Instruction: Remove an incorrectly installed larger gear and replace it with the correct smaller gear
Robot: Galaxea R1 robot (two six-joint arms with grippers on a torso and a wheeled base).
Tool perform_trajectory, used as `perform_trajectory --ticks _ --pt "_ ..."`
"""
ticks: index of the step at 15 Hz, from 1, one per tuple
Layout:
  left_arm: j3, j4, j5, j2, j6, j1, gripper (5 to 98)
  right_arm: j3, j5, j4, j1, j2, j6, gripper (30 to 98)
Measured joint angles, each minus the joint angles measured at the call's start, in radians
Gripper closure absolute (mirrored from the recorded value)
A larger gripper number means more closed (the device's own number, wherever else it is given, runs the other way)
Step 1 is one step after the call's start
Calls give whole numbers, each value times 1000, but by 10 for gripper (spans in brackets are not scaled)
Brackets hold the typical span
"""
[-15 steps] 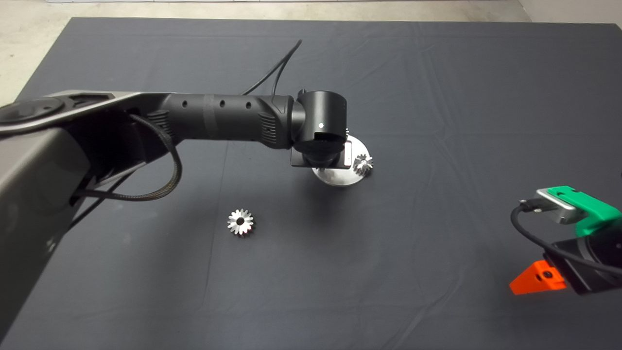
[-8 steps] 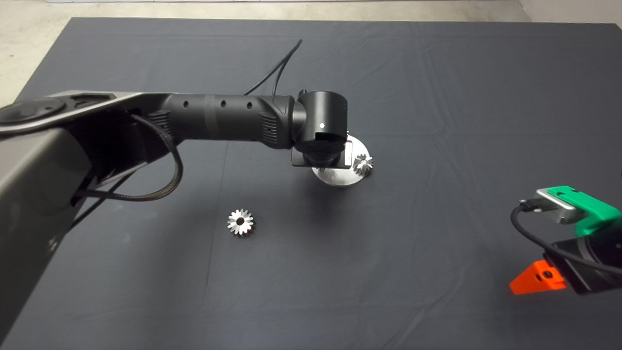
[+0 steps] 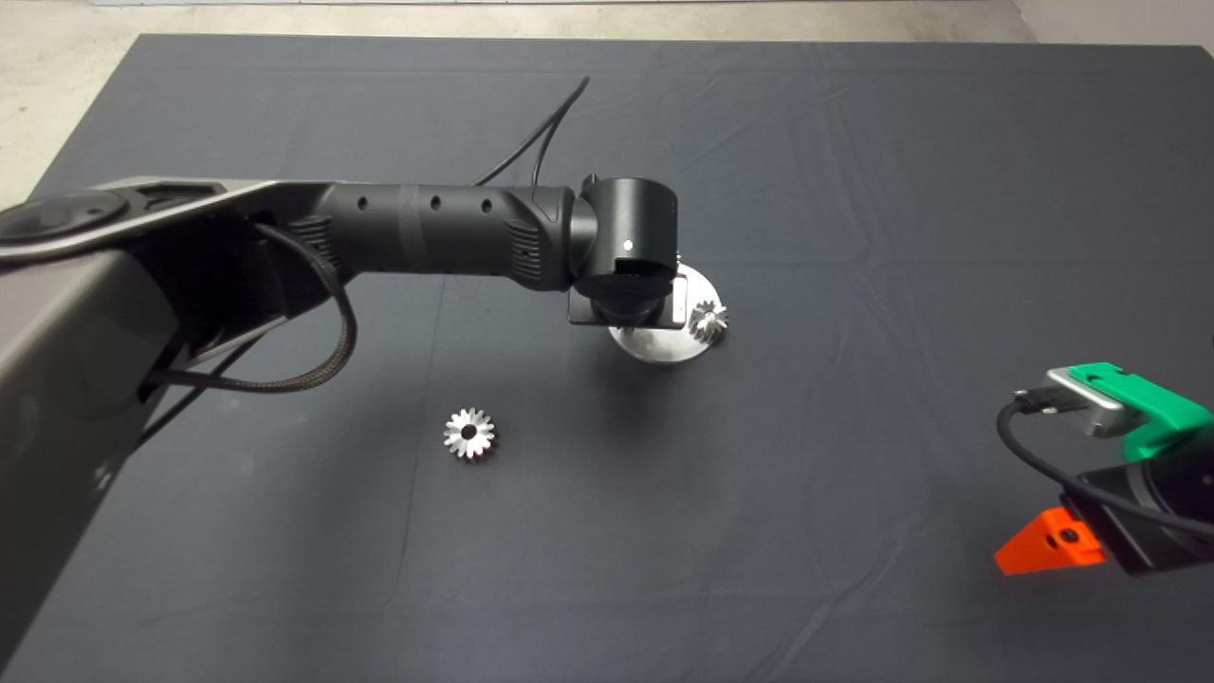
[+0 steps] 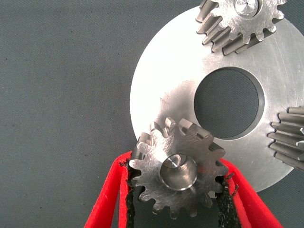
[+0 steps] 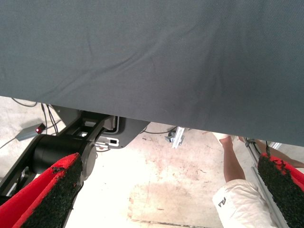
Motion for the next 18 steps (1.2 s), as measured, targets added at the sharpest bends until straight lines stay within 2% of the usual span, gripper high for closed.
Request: perform_trajectory --ticks 10,18 --pt "32 0 5 -8 -1 0 707 0 0 0 0 0 0 309" --pt "10 7 10 -3 0 10 707 0 0 0 0 0 0 309"
